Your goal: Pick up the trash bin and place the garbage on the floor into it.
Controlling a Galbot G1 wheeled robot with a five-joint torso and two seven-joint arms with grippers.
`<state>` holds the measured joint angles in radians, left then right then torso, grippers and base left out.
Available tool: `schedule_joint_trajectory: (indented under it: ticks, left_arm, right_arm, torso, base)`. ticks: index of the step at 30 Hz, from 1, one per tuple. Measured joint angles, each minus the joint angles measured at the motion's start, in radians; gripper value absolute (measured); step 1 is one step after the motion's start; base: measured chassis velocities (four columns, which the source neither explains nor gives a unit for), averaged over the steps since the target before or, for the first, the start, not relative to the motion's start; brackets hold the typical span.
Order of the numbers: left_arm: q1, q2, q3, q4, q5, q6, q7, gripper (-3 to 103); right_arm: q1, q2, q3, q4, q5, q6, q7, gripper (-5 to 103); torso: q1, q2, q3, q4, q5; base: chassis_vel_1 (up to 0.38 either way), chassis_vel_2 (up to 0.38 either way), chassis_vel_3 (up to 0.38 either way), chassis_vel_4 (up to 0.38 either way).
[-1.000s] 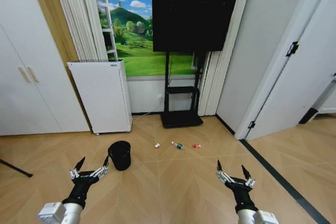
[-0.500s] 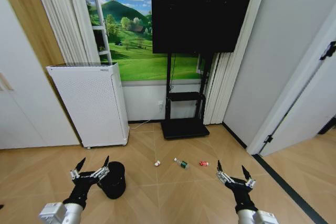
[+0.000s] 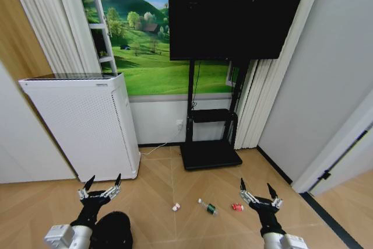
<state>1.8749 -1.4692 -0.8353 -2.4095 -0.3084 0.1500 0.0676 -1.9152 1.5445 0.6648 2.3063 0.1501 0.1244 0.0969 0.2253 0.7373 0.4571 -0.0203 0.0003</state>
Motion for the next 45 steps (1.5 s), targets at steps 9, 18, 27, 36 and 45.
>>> schedule_joint_trajectory:
  ticks: [9, 18, 27, 36, 45]
  left_arm:
    - [-0.001, -0.002, -0.006, 0.006, 0.019, -0.009, 0.001, 100]
    - [-0.002, -0.003, -0.009, 0.012, 0.029, -0.006, -0.002, 100]
    - [0.0, -0.012, -0.006, 0.021, 0.024, -0.029, -0.002, 100]
    - [0.001, -0.014, -0.009, 0.025, 0.006, -0.042, 0.003, 100]
    - [0.008, -0.022, -0.014, 0.023, -0.017, -0.05, 0.004, 100]
  right_arm:
    - [-0.002, -0.002, 0.0, -0.006, -0.003, 0.032, -0.025, 100]
    - [-0.004, 0.004, -0.008, -0.014, -0.009, 0.038, -0.033, 100]
    - [-0.008, 0.011, -0.013, -0.021, -0.019, 0.044, -0.033, 100]
    - [-0.009, 0.016, -0.019, -0.026, -0.021, 0.047, -0.033, 100]
    - [-0.005, 0.019, -0.021, -0.03, -0.008, 0.067, -0.029, 100]
  torso:
    - [0.001, 0.0, 0.0, 0.0001, -0.0004]
    - [-0.013, -0.03, -0.017, 0.0002, -0.0004]
    - [-0.031, -0.075, -0.042, 0.0, -0.0003]
    - [-0.047, -0.114, -0.066, 0.0001, -0.0003]
    - [-0.071, -0.169, -0.096, 0.0, -0.0003]
  base:
    - [-0.253, 0.244, 0.223, -0.206]
    - [0.0, -0.012, -0.036, 0.013]
    - [0.003, -0.008, -0.007, 0.012]
    - [0.0, 0.0, 0.0, 0.0]
    - [0.0, 0.0, 0.0, 0.0]
